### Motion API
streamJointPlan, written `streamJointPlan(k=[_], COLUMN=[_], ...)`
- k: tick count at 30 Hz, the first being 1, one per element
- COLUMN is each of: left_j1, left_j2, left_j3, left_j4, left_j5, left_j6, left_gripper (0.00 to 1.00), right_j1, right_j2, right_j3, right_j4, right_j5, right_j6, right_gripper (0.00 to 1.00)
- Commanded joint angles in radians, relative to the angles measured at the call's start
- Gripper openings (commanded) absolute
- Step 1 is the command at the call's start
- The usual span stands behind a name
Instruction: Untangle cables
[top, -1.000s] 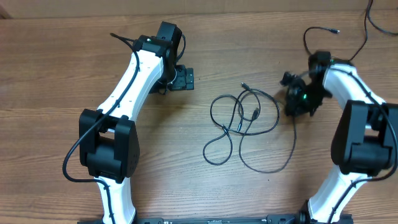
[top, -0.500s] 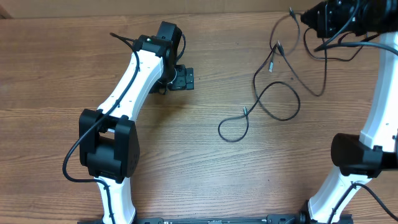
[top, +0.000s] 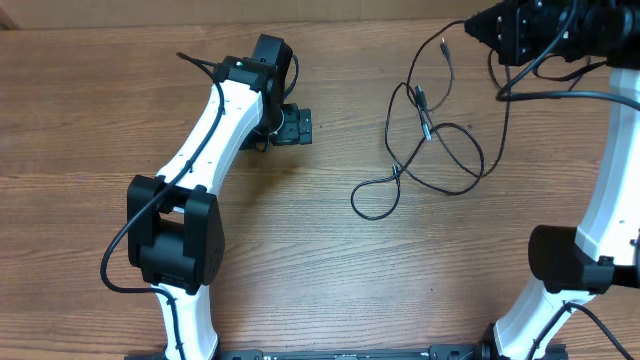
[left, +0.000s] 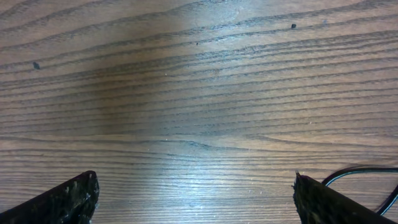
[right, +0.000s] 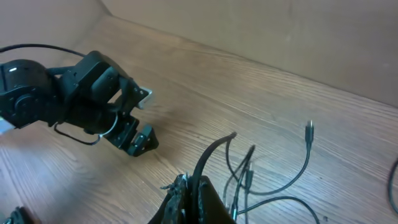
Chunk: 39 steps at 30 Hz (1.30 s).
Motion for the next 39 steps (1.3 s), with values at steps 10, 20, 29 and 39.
streamJointPlan(k=[10, 20, 29, 39], left_j1=[0.002, -0.091, -0.213, -0.222], left_j2=[-0.003, -0.003, 0.005, 0.149], left_j3=[0.013, 0.013, 0.013, 0.013], left_j4=[0.003, 0.205, 0.5, 0.602], left_j5=[-0.006, 0.314, 0.184, 0.28], left_j6=[-0.01, 0.325, 0.343, 0.335], left_gripper=[1.0, 1.0, 1.0, 1.0], right_j1=[0.027, 0.027, 0.027, 0.027], right_j2=[-0.027, -0.027, -0.027, -0.027], right_j3=[0.027, 0.027, 0.027, 0.027], right_j4=[-0.029, -0.04, -0.066, -0.066], right_j5=[0.024, 0.013, -0.059, -0.067], right_j6=[-0.001, -0.001, -0.057, -0.057], right_gripper=[0.04, 0.04, 0.04, 0.04])
